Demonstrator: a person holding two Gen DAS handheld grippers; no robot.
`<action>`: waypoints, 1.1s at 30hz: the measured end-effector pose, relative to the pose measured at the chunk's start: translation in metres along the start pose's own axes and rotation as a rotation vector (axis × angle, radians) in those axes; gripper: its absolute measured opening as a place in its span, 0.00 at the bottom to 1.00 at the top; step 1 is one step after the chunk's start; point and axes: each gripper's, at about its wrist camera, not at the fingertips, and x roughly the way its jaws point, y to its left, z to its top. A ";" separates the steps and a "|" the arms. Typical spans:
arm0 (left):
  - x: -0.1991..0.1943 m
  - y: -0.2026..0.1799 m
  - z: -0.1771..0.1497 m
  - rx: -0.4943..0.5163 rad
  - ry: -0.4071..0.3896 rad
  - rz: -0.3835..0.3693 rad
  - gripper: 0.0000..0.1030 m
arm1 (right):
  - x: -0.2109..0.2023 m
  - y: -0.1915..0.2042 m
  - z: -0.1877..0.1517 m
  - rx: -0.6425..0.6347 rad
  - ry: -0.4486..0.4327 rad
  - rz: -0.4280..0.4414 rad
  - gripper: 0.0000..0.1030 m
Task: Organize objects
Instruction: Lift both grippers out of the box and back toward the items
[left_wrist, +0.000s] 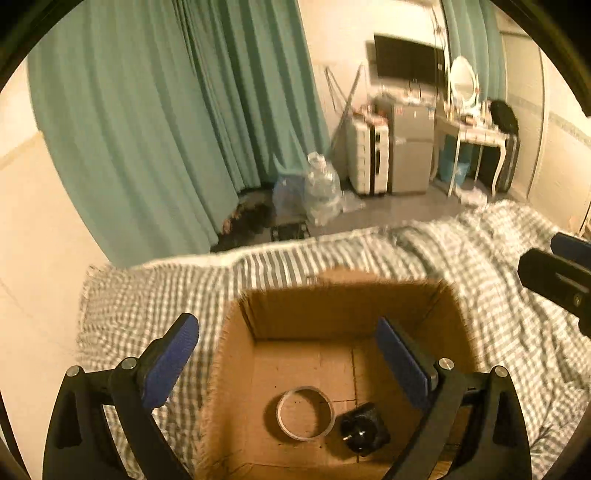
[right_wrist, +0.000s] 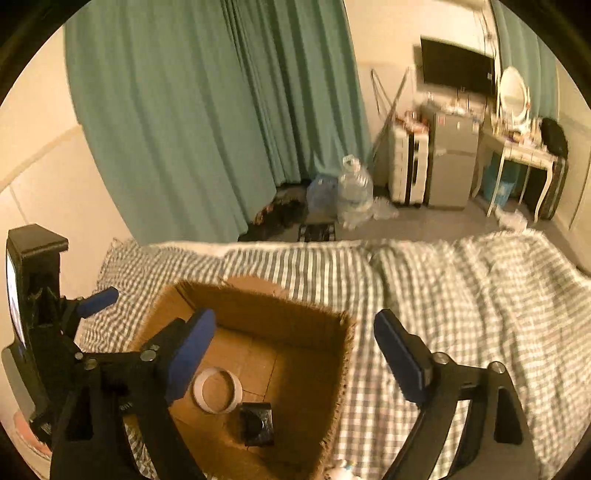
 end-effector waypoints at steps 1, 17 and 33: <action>-0.015 0.002 0.005 -0.008 -0.025 0.002 0.97 | -0.012 0.002 0.001 -0.004 -0.016 -0.010 0.90; -0.182 0.020 -0.023 -0.119 -0.192 -0.020 0.98 | -0.171 0.031 -0.029 -0.061 -0.134 -0.081 0.96; -0.082 0.010 -0.164 -0.110 0.032 -0.079 0.98 | -0.076 0.003 -0.172 -0.048 0.050 -0.041 0.96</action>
